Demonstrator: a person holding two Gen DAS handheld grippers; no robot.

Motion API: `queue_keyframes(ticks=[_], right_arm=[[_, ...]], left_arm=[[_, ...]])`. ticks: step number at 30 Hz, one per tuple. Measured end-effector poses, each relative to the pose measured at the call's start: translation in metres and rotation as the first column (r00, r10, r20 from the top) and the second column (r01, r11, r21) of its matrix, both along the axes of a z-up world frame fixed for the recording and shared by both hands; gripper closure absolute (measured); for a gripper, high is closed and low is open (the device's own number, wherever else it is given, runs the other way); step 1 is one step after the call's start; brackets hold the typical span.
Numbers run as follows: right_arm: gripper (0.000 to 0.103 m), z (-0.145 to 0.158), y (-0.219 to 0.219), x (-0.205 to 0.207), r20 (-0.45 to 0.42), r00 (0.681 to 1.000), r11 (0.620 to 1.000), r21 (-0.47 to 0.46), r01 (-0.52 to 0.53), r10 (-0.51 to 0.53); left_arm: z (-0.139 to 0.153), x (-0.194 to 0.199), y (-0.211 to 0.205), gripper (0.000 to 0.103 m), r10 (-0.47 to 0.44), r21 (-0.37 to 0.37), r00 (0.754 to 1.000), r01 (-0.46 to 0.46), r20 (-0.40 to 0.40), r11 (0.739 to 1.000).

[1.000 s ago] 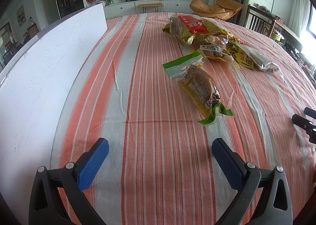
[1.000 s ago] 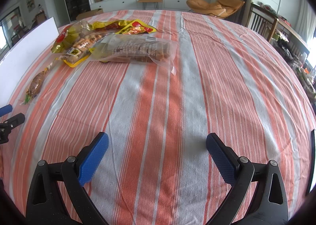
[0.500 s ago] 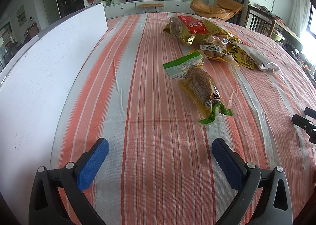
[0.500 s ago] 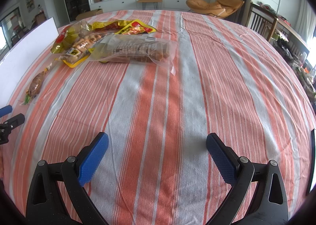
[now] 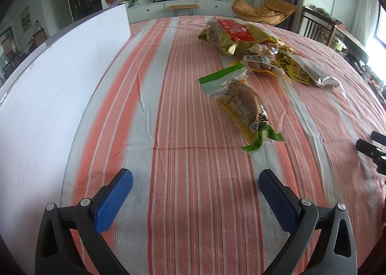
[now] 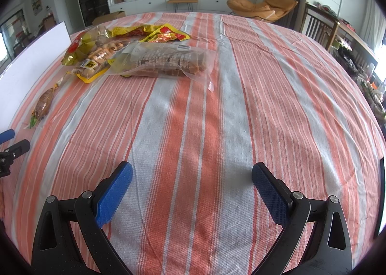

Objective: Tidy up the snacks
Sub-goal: 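Return both tools over the remaining snacks on the table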

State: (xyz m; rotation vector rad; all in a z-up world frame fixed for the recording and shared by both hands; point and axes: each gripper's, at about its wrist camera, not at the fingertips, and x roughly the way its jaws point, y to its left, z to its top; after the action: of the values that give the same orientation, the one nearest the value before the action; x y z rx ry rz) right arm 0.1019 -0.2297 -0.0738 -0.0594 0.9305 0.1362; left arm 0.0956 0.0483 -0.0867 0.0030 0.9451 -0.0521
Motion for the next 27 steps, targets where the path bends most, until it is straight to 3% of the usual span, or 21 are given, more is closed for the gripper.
queue_keyframes(ticks=[3, 7, 11, 13, 15, 18, 20, 21, 27], right_arm=[[0.003, 0.000, -0.001, 0.000, 0.000, 1.000, 1.000, 0.001, 0.009, -0.009], [0.003, 0.000, -0.003, -0.001, 0.001, 1.000, 1.000, 0.000, 0.029, -0.029], [0.003, 0.001, -0.005, -0.001, 0.002, 0.999, 0.999, -0.002, 0.050, -0.050], [0.003, 0.001, -0.005, -0.002, 0.002, 0.999, 0.999, -0.003, 0.053, -0.053], [0.003, 0.002, -0.005, -0.002, 0.003, 0.999, 0.999, -0.005, 0.054, -0.054], [0.003, 0.002, -0.005, -0.002, 0.002, 0.998, 0.998, -0.004, 0.055, -0.055], [0.003, 0.002, -0.005, -0.002, 0.002, 0.998, 0.998, -0.005, 0.055, -0.055], [0.003, 0.002, -0.005, -0.002, 0.003, 0.998, 0.998, -0.005, 0.056, -0.056], [0.003, 0.002, -0.005, -0.003, 0.003, 0.998, 0.998, -0.004, 0.056, -0.056]], left_arm=[[0.006, -0.003, 0.006, 0.000, -0.077, -0.118, 0.997, 0.080, 0.029, 0.990], [0.012, 0.002, 0.023, 0.000, -0.058, -0.266, 0.998, 0.062, 0.023, 0.962], [0.026, 0.029, 0.014, 0.000, -0.048, -0.307, 0.999, 0.047, 0.006, 0.951], [0.029, 0.047, -0.002, 0.000, -0.068, -0.255, 0.998, 0.063, -0.011, 0.965], [0.025, 0.073, -0.022, 0.001, -0.069, -0.153, 0.996, 0.060, -0.053, 0.986], [0.010, 0.095, -0.034, 0.016, -0.029, -0.087, 0.992, 0.019, -0.124, 0.996], [0.011, 0.094, -0.038, 0.029, -0.023, -0.029, 0.995, 0.020, -0.093, 0.999], [0.011, 0.092, -0.039, 0.040, -0.025, -0.004, 0.997, 0.024, -0.079, 1.000], [0.014, 0.081, -0.006, 0.042, 0.012, 0.029, 0.998, -0.010, -0.060, 1.000]])
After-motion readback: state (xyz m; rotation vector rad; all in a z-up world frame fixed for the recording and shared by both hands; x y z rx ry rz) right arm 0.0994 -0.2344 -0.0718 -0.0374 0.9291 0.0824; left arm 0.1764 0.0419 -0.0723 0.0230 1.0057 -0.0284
